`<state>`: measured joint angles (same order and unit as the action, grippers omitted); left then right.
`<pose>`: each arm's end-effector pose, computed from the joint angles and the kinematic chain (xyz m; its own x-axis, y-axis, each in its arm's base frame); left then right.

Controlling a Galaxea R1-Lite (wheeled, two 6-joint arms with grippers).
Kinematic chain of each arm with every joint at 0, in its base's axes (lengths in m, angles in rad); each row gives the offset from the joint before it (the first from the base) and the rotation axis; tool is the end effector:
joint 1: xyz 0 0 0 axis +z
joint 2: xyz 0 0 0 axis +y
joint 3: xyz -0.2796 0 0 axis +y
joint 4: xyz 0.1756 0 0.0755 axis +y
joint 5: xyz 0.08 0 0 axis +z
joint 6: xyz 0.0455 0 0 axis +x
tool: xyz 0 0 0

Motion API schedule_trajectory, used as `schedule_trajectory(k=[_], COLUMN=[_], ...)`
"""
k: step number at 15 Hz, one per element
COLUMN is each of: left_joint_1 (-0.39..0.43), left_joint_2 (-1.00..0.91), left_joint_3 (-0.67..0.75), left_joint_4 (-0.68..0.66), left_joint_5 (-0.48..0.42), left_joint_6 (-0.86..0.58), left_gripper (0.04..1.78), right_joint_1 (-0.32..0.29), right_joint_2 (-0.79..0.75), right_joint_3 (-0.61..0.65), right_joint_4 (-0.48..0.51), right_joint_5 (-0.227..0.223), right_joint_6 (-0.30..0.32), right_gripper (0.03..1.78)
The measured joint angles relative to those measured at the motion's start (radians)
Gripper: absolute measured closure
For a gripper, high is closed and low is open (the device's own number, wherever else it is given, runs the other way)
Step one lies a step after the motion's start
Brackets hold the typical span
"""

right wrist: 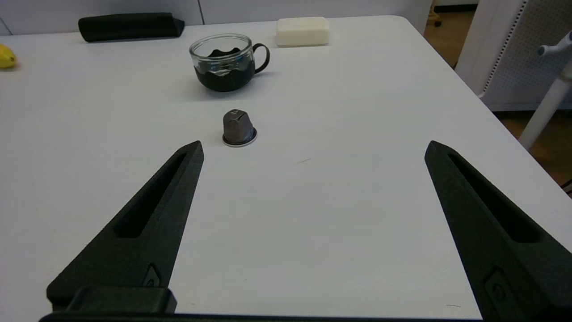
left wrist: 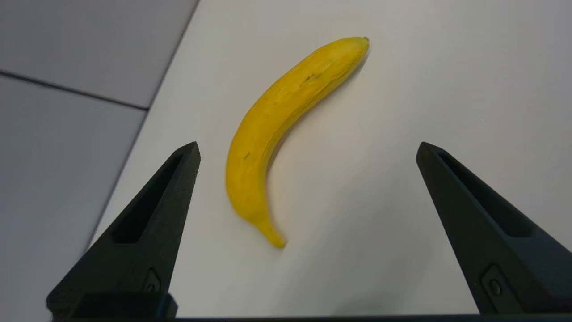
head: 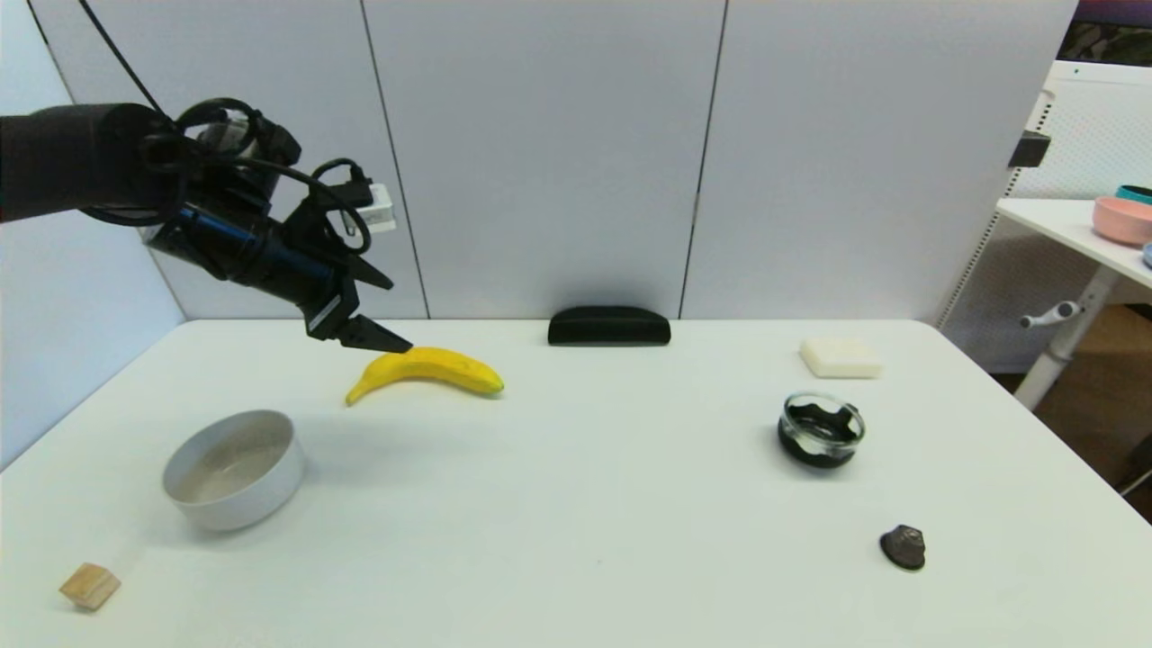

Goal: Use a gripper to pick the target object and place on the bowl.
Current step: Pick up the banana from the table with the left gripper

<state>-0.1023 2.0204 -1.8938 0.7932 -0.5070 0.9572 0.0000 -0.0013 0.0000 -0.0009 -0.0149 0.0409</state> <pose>0.3736 -0.0606 0.2093 0.4774 -0.5371 -0.6954 0.8669 0.4170 0.2730 0.0214 -0.0007 0.0756 0.9999 -0.0149 0.0022 0.0148 0.9991 0.0409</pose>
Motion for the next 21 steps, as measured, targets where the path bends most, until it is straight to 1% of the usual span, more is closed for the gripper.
schedule_trajectory(k=[2, 3, 7, 9, 13, 21], left_joint_1=[0.010, 0.017, 0.036, 0.041, 0.049, 0.075], left_joint_2=[0.058, 0.081, 0.169, 0.211, 0.301, 0.365], left_joint_3=[-0.007, -0.010, -0.048, -0.068, -0.077, -0.070], left_joint_4=[-0.002, -0.006, -0.009, -0.036, -0.242, -0.254], left_joint_5=[-0.112, -0.153, -0.248, -0.256, -0.259, -0.299], left_joint_6=[0.000, 0.000, -0.004, -0.004, -0.016, -0.020], left_gripper=[0.11, 0.11, 0.11, 0.11, 0.11, 0.11], right_joint_1=[0.000, 0.000, 0.000, 0.000, 0.000, 0.000], right_joint_2=[0.000, 0.000, 0.000, 0.000, 0.000, 0.000], right_joint_3=[0.000, 0.000, 0.000, 0.000, 0.000, 0.000], right_joint_4=[0.000, 0.000, 0.000, 0.000, 0.001, 0.000], right_joint_5=[0.000, 0.000, 0.000, 0.000, 0.000, 0.000], right_joint_6=[0.000, 0.000, 0.000, 0.000, 0.000, 0.000], right_gripper=[0.10, 0.10, 0.10, 0.10, 0.10, 0.10])
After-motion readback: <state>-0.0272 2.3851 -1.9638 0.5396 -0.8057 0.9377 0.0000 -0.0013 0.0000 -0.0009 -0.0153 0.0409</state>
